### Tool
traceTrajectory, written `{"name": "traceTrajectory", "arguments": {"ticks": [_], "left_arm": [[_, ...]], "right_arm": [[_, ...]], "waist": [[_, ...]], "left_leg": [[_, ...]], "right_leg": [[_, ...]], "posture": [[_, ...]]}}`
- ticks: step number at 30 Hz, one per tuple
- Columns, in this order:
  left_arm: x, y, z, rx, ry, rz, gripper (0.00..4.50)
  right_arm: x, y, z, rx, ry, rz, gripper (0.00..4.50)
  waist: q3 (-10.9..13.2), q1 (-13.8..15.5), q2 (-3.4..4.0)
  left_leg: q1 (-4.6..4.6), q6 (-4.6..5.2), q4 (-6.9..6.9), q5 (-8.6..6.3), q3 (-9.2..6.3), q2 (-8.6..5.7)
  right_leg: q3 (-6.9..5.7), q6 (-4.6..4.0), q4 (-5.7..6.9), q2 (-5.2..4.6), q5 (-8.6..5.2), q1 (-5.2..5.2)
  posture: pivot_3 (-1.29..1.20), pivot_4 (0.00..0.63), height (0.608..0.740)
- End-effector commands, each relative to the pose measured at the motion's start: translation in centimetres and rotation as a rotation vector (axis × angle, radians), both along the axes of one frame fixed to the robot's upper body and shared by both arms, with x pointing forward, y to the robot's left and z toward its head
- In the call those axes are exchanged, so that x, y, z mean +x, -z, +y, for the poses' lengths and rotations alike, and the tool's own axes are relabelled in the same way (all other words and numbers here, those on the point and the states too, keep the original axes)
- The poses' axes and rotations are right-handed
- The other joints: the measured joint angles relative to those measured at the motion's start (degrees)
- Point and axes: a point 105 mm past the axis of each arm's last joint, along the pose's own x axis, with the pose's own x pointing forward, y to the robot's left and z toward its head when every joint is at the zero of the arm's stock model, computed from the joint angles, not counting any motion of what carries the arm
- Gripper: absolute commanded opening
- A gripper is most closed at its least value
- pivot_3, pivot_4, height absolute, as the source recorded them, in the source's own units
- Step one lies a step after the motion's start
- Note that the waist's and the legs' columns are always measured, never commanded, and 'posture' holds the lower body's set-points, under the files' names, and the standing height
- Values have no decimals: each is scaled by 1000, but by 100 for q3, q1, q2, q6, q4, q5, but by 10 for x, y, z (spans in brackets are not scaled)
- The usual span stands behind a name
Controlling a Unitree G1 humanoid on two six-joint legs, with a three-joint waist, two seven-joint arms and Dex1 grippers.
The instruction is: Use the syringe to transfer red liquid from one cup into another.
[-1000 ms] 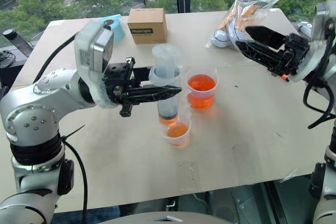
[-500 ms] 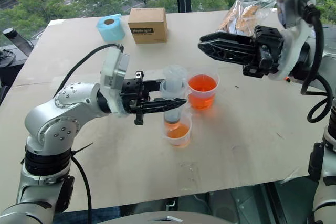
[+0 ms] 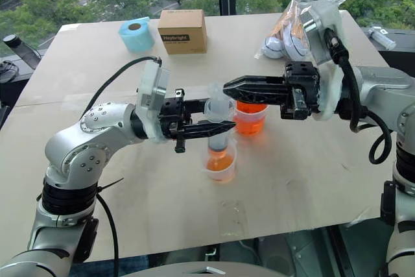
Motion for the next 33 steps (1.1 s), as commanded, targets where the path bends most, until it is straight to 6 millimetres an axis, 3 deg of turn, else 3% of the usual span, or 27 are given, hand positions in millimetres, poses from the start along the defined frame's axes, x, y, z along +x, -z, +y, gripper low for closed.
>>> {"name": "traceTrajectory", "arguments": {"ticks": [1, 18, 22, 27, 33], "left_arm": [[-8, -19, -1, -64, 17, -71, 1491], [-5, -16, 3, -100, -3, -66, 1491], [-6, -17, 2, -104, -2, -66, 1491], [-8, -21, 2, -118, -2, -65, 1491], [-10, -26, 2, -127, -5, -66, 1491]], "right_arm": [[-6, 19, 4, -95, -25, 29, 78], [-9, 49, -7, -235, -27, 64, 78], [-8, 46, -8, -209, -27, 68, 78], [-3, 25, -14, -91, -16, 90, 78], [1, 30, -37, -117, 26, 128, 78]], "waist": [[0, -1, 0], [0, 7, -3], [0, 6, -4], [0, 1, -4], [1, 42, -4]], "left_leg": [[0, 0, 0, 0, 0, 0], [0, 1, -2, -1, -4, 1], [0, 1, -2, -1, -4, 1], [0, 1, -2, 0, -4, 1], [-1, 2, -3, -1, -5, 1]], "right_leg": [[0, 0, 0, 0, 0, 0], [-3, 0, -5, -1, 0, 2], [-2, 0, -6, -2, 0, 3], [-3, 0, -5, -2, 0, 3], [-4, 0, -8, -2, 0, 3]], "posture": [[0, 150, 740], [0, 150, 740], [0, 150, 740], [0, 150, 740], [0, 150, 740]]}}
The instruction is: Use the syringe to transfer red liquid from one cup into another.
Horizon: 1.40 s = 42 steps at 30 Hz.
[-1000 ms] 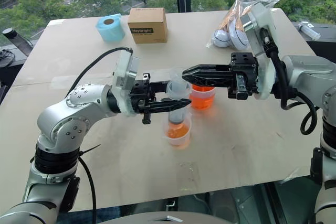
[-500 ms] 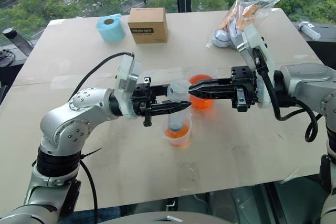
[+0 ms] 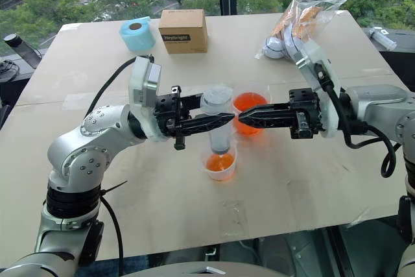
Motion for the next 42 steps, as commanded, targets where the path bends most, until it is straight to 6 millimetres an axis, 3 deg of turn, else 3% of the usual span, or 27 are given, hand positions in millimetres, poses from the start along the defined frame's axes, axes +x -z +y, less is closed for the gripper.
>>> {"name": "traceTrajectory", "arguments": {"ticks": [1, 5, 12, 14, 18, 24, 28, 34, 35, 36, 39, 42], "left_arm": [[-11, -17, 0, -25, 16, -63, 1491], [-13, -24, 1, -38, 10, -52, 1491], [-15, -32, 6, -31, -23, -45, 1491], [-12, -43, 14, -38, -66, -54, 1491], [-1, -60, 41, 34, -229, -62, 1491], [19, -33, 103, 330, -541, 110, 1491], [40, 9, 161, 500, -806, 234, 1491], [55, 74, 201, 699, -966, 313, 1491], [57, 82, 203, 720, -971, 317, 2506], [59, 89, 204, 730, -972, 317, 2740], [66, 96, 205, 728, -981, 295, 4246], [75, 85, 210, 698, -1036, 202, 4415]], "right_arm": [[3, -1, -21, -15, 40, -8, 78], [18, 5, -38, 13, 109, -40, 78], [30, 22, -51, -9, 204, -60, 3104], [31, 30, -56, -26, 217, -59, 4103], [37, 41, -70, -18, 289, -65, 4103], [35, 71, -91, -97, 352, -29, 4103], [33, 90, -98, -163, 364, -122, 4103], [39, 109, -105, -172, 430, -201, 4103], [41, 111, -106, -177, 452, -232, 4250], [42, 112, -106, -178, 458, -249, 4250], [45, 116, -110, -184, 499, -294, 4250], [43, 118, -115, -195, 515, -312, 4250]], "waist": [[0, 18, 0], [0, 15, 0], [0, 12, 0], [0, 14, 0], [2, 14, -3], [5, -33, 0], [4, -32, 2], [5, 15, -1], [5, 21, 0], [4, 27, 0], [5, 56, 0], [5, 81, 0]], "left_leg": [[0, 1, 0, -1, 0, 0], [1, 4, 2, -2, 2, 0], [1, 2, 0, -1, 0, 0], [1, 2, 1, -1, 2, 0], [2, 1, 1, -1, -2, 0], [10, 1, -8, -1, 6, -1], [16, 0, -9, -1, 6, -1], [13, -1, -10, -1, 11, 1], [13, -1, -9, -1, 11, 1], [13, -1, -10, -1, 11, 1], [12, -2, -14, -1, 11, 1], [9, -2, -12, -1, 12, 1]], "right_leg": [[0, 0, -1, 0, 0, 1], [2, 0, 0, 0, 0, 2], [1, 0, 0, 1, 0, 2], [2, 0, 0, 1, 0, 2], [-1, 0, 1, 1, 0, 2], [4, 2, 0, 25, -1, 2], [6, 1, 3, 28, -1, 2], [9, 1, 1, 31, -1, 1], [9, 1, 0, 27, -1, 1], [9, 1, 0, 24, -1, 1], [8, 1, 1, 22, -1, -3], [8, 1, 1, 5, -1, -4]], "posture": [[0, 150, 740], [0, 150, 740], [0, 150, 740], [0, 150, 740], [0, 150, 740], [0, 150, 740], [0, 150, 740], [0, 150, 740], [0, 150, 740], [0, 150, 740], [0, 150, 740], [0, 150, 740]]}}
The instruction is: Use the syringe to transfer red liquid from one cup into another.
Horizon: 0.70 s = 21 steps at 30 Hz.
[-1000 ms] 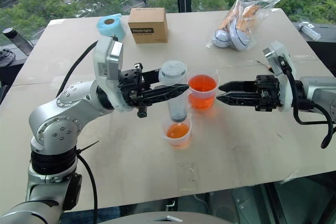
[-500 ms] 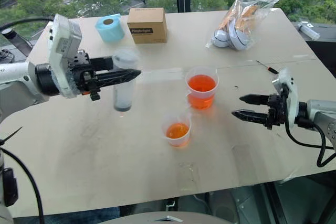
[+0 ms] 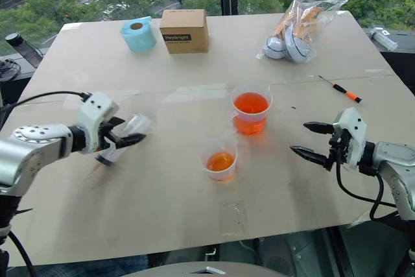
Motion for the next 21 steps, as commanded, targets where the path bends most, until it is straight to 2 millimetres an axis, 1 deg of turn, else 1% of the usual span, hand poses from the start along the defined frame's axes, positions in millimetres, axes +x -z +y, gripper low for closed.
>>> {"name": "traceTrajectory", "arguments": {"ticks": [1, 3, 4, 5, 6, 7, 8, 10, 11, 13, 15, 17, 19, 20, 21], "left_arm": [[14, -36, 6, 46, 3, -202, 4415], [15, -64, -5, -7, 54, -344, 4415], [14, -73, -8, -30, 67, -383, 4415], [5, -90, -24, -123, 138, -446, 4415], [-8, -101, -38, -224, 204, -463, 4415], [-21, -103, -48, -266, 260, -464, 4415], [-33, -99, -54, -270, 295, -449, 4415], [-48, -77, -56, -224, 302, -379, 4415], [-57, -59, -57, -218, 288, -337, 4415], [-70, -37, -58, -228, 254, -294, 4415], [-81, -9, -58, -281, 171, -262, 4415], [-91, 11, -61, -319, 141, -222, 4415], [-100, 23, -66, -373, 131, -188, 4415], [-102, 29, -66, -352, 127, -182, 4469], [-103, 34, -65, -319, 119, -189, 4469]], "right_arm": [[-1, -9, -10, -22, 28, -70, 4250], [-3, -7, -15, -39, 47, -76, 4250], [-3, -7, -17, -45, 53, -79, 4250], [-5, -7, -20, -37, 66, -80, 4250], [-5, -7, -24, -22, 91, -85, 4250], [-6, -7, -27, -18, 108, -92, 4250], [-8, -6, -30, -20, 117, -103, 4250], [-9, -4, -33, -21, 138, -132, 4250], [-10, 0, -36, -5, 174, -123, 4250], [-11, 8, -40, 5, 221, -104, 4250], [-15, 18, -42, -27, 202, -103, 4250], [-16, 23, -46, -33, 194, -85, 4250], [-16, 26, -50, -10, 197, -47, 4250], [-16, 26, -53, -5, 196, -39, 4375], [-16, 26, -54, -4, 195, -41, 4375]], "waist": [[0, 20, 0], [0, 25, 0], [0, 33, -1], [0, 36, -1], [-1, 33, -2], [-3, 28, -5], [-4, 25, -4], [-14, -26, 12], [-17, -41, 18], [-27, -90, 36], [-25, -94, 36], [-20, -79, 26], [-27, -65, 29], [-32, -61, 29], [-35, -52, 27]], "left_leg": [[0, 0, 0, 0, 0, 0], [0, 0, 0, 0, -1, 0], [0, 0, 1, 0, -1, 0], [-1, 0, 2, 0, -2, 0], [-1, 0, 2, 0, -2, 0], [-4, 0, 4, 0, -3, 0], [-6, 1, 4, -1, -3, 1], [-2, 0, -2, -1, 1, 1], [4, 0, -8, -1, 3, 1], [10, -2, -13, 0, 4, 2], [25, -2, -15, 0, 2, 4], [62, 6, -14, -5, 4, 3], [95, 30, -15, -20, 2, 4], [103, 32, -15, -21, 3, 3], [108, 34, -15, -22, 3, 3]], "right_leg": [[-1, 0, 0, -1, 0, 0], [-2, 0, 0, -4, 0, 1], [-2, 0, 0, -6, 0, 1], [-3, 0, 0, -7, 0, 1], [-3, 0, -2, -9, 0, 2], [-3, 0, -2, -11, 0, 2], [-2, 0, -4, -14, 0, 2], [4, 0, -9, -18, 0, 3], [6, 0, -9, -17, 0, 5], [9, -1, -5, -13, 0, 5], [7, -2, -3, -11, 0, 23], [8, -3, -8, -15, -1, 64], [7, -8, -9, -19, -1, 92], [8, -10, -8, -22, -2, 97], [8, -17, -8, -25, -5, 101]], "posture": [[0, 150, 740], [0, 150, 740], [0, 150, 740], [0, 150, 740], [0, 150, 740], [0, 150, 740], [0, 150, 740], [0, 150, 740], [0, 150, 740], [0, 150, 740], [0, 150, 740], [0, 150, 740], [0, 150, 740], [0, 150, 740], [0, 150, 740]]}}
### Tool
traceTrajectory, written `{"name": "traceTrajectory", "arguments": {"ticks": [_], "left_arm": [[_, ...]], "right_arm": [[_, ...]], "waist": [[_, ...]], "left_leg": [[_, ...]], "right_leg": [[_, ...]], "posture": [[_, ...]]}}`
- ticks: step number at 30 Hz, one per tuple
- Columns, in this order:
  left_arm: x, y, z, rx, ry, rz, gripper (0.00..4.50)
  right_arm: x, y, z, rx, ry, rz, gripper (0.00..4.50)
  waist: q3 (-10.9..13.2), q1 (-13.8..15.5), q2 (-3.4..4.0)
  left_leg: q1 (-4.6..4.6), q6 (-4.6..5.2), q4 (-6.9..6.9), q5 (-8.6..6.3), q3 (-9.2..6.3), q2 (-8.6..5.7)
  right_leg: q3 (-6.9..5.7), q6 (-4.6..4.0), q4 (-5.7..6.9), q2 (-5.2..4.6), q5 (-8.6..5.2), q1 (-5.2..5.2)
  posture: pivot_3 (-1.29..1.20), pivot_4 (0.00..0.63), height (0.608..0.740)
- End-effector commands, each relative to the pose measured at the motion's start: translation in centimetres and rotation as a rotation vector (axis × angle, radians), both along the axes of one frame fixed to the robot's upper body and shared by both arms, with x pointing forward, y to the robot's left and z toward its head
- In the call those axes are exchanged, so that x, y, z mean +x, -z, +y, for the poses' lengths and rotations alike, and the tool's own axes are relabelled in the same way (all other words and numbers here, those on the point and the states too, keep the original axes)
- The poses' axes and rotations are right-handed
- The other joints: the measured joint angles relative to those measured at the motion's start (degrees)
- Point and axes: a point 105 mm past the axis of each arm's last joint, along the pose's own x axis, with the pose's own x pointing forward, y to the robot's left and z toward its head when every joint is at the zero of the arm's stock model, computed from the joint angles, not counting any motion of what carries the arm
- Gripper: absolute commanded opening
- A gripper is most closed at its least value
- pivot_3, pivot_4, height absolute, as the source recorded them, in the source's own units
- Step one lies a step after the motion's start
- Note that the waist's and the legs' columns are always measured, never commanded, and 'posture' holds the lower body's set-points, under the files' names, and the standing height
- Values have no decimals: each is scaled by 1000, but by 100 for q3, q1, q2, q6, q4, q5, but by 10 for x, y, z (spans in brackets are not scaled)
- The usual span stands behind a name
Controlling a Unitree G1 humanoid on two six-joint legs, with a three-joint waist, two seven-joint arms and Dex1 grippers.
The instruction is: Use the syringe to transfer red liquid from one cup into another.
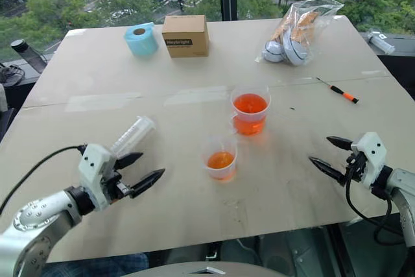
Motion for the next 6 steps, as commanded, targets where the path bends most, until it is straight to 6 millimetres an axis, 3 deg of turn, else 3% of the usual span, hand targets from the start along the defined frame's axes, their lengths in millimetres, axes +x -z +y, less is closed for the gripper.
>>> {"name": "traceTrajectory", "arguments": {"ticks": [1, 6], "left_arm": [[-4, 3, -5, 73, 9, -58, 4469], [-10, 15, -9, 129, 42, -59, 4469]], "right_arm": [[1, -11, -8, 16, -9, -27, 4375], [2, -15, -10, 29, 2, -75, 4375]], "waist": [[-3, 17, -2], [-7, 29, 5]], "left_leg": [[2, 0, 0, 0, -1, 0], [-2, -1, -9, -1, 0, 0]], "right_leg": [[0, -3, 0, -1, -1, 0], [0, 3, -5, -2, 2, -4]], "posture": [[0, 150, 740], [0, 150, 740]]}}
